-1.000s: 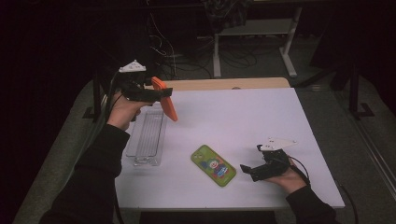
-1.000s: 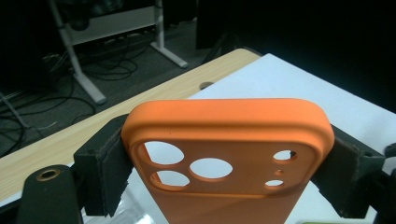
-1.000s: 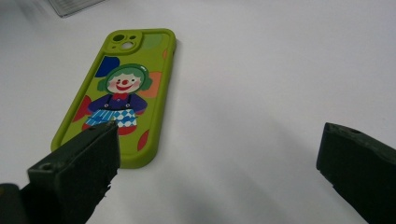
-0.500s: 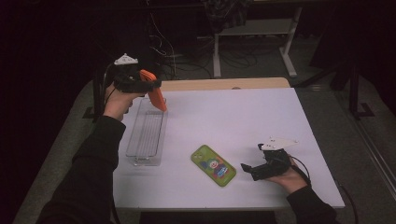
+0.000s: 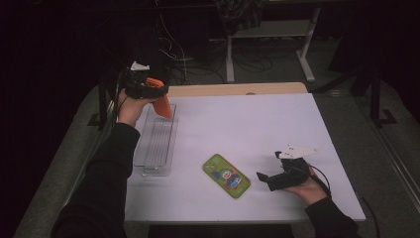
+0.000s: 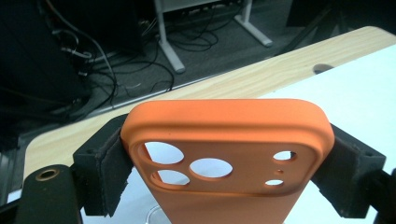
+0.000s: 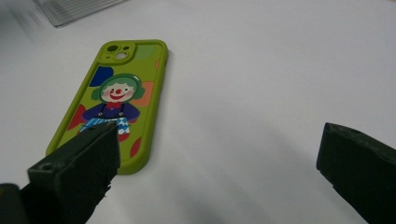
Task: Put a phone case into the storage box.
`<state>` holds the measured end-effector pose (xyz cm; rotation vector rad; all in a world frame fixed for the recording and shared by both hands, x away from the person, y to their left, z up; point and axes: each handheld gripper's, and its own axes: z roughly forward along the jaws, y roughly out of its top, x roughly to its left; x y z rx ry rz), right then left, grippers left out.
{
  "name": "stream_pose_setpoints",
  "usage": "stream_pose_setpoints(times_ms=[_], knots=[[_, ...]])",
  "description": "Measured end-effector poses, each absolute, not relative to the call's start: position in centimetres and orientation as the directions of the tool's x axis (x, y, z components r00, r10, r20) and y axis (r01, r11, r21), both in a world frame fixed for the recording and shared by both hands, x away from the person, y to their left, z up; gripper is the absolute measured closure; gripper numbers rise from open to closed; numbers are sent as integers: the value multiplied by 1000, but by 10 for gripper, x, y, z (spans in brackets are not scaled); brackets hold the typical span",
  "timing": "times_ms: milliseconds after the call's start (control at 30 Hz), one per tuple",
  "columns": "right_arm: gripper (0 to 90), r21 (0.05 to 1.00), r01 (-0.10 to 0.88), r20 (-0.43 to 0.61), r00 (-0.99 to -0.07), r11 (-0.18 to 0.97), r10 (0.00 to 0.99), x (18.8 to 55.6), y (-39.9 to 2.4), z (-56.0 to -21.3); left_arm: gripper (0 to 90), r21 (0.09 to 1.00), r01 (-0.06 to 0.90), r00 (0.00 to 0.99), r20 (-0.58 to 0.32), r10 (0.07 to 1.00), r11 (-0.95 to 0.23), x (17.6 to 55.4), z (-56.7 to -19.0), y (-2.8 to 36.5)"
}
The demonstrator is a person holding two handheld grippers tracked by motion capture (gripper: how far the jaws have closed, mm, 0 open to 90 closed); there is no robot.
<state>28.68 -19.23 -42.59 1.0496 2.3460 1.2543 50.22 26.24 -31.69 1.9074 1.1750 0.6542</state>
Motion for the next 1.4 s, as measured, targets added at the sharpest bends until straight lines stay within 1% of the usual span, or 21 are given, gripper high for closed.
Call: stream_pose_setpoints(times_ms=[100, 233, 333, 433, 633, 967, 1333, 1400], knots=[[0, 807, 467, 87, -698, 360, 711, 287, -193, -426, 153, 825, 509, 418, 15, 909, -247, 505, -322, 262], [0, 811, 460, 79, -700, 362, 710, 287, -194, -425, 152, 812, 524, 389, 41, 920, -257, 507, -332, 261], [0, 813, 460, 82, -698, 357, 711, 287, -194, -425, 152, 806, 533, 383, 40, 923, -256, 509, -337, 260], [0, 813, 459, 83, -700, 358, 710, 287, -194, -425, 152, 794, 540, 384, 63, 921, -279, 510, -342, 259], [0, 816, 453, 80, -703, 359, 706, 286, -193, -424, 150, 785, 551, 377, 66, 924, -281, 512, -350, 257], [0, 816, 450, 78, -707, 362, 703, 286, -193, -424, 134, 798, 549, 366, 38, 930, -248, 515, -356, 258], [0, 814, 451, 75, -707, 367, 703, 286, -192, -424, 129, 815, 546, 352, -15, 936, -193, 522, -362, 258], [0, 814, 450, 75, -708, 367, 702, 286, -192, -424, 116, 818, 544, 352, -17, 936, -189, 523, -363, 259]])
